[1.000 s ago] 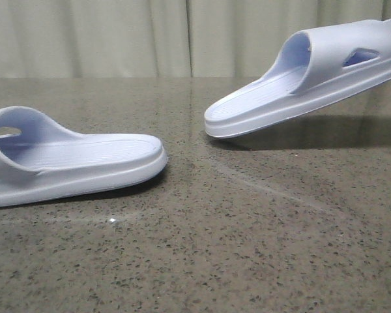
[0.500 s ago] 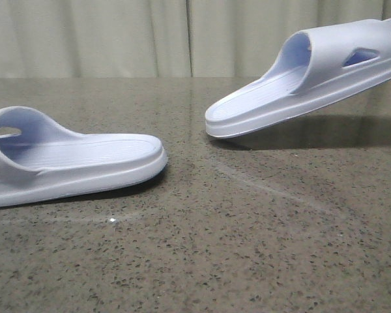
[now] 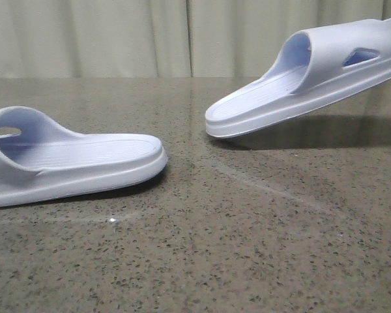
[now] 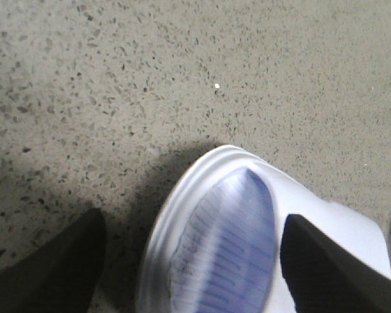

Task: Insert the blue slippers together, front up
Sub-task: 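Close the left gripper on the heel of the other slipper, then lift both slippers and bring them together above the table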

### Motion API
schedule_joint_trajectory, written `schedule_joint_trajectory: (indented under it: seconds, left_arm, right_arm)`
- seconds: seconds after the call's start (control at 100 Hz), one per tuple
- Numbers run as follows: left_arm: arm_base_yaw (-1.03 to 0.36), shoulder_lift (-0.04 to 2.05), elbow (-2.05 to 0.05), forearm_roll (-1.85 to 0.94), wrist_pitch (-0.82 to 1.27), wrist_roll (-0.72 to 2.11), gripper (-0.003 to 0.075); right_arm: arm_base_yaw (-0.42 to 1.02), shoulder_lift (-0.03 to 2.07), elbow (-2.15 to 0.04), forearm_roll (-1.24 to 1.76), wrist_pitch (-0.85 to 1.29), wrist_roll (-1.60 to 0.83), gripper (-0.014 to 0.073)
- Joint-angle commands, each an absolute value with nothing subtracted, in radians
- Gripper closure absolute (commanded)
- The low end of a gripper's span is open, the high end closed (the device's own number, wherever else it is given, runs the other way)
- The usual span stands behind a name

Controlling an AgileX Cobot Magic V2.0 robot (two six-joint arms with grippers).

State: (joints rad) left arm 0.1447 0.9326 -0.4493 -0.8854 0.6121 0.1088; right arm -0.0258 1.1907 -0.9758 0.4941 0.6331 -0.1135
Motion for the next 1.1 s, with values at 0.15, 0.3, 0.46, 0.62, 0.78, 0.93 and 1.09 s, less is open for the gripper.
schedule_joint_trajectory:
  seconds: [0.15,0.3,0.46,0.62,0.78,0.93,1.09]
  left_arm:
    - [0.148,0.928,-0.468,-0.937,0.589,0.113,0.0225]
    - [0.148,0.928,-0.468,-0.956,0.604,0.113,0.027]
    - [0.148,0.928,-0.468,-0.967,0.604,0.113,0.0347]
    - [0.148,0.928,-0.468,-0.967,0.604,0.113,0.0407]
    - [0.148,0.928,-0.468,-0.976,0.604,0.113,0.0497]
    - [0.148,0.928,-0.468,-0.976,0.602,0.113,0.0591]
    - [0.148,0.928,-0.468,-0.978,0.589,0.113,0.0667]
  right_arm:
    - [-0.033,1.164,-1.011,0.509,0.575,-0.121,0.0701]
    - [-0.033,1.164,-1.011,0.509,0.575,-0.121,0.0701]
    - [-0.033,1.164,-1.011,0.509,0.575,-0.121,0.0701]
    - [-0.033,1.164,-1.011,0.509,0.575,-0.121,0.0701]
    - [-0.033,1.164,-1.011,0.509,0.575,-0.121,0.0701]
    - [-0.033,1.164,-1.011,0.509,0.575,-0.121,0.0701]
    - [-0.033,1.164,-1.011,0.509,0.575,-0.121,0.0701]
